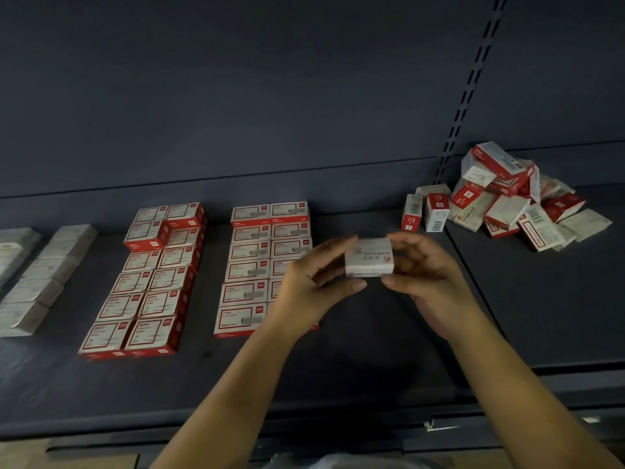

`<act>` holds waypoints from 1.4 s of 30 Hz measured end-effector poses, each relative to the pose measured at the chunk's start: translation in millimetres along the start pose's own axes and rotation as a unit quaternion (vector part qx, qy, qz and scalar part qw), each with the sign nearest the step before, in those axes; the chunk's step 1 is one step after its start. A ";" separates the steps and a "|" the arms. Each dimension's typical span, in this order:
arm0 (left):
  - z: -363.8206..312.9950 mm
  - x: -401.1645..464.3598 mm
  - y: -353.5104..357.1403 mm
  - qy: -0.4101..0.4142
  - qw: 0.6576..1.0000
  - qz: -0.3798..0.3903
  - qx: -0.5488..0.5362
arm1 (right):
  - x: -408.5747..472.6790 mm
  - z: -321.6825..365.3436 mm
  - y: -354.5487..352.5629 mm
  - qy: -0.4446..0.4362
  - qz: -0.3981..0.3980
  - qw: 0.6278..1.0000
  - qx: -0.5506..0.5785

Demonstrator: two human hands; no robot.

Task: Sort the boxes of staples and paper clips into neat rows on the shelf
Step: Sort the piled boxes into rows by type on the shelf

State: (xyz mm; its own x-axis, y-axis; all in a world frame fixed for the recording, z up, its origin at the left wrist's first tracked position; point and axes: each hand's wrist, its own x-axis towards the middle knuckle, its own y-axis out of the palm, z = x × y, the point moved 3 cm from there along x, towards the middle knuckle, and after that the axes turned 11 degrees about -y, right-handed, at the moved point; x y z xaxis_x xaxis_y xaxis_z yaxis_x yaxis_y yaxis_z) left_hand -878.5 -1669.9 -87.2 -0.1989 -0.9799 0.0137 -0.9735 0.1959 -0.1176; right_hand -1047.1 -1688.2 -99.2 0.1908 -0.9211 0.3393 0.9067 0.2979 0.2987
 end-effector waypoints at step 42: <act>43.9 -152.8 -290.9 0.099 0.939 -0.274 0.184 | 32.6 -106.5 322.2 0.018 0.107 0.953 -0.284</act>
State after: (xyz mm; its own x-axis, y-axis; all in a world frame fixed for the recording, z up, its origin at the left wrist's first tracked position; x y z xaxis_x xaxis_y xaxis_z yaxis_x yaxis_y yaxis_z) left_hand -559.9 -1578.8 -98.7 0.2679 -0.8970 0.3516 -0.8383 -0.3969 -0.3738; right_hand -708.7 -1648.9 -86.9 0.3976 -0.8659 0.3035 0.9008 0.3053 -0.3088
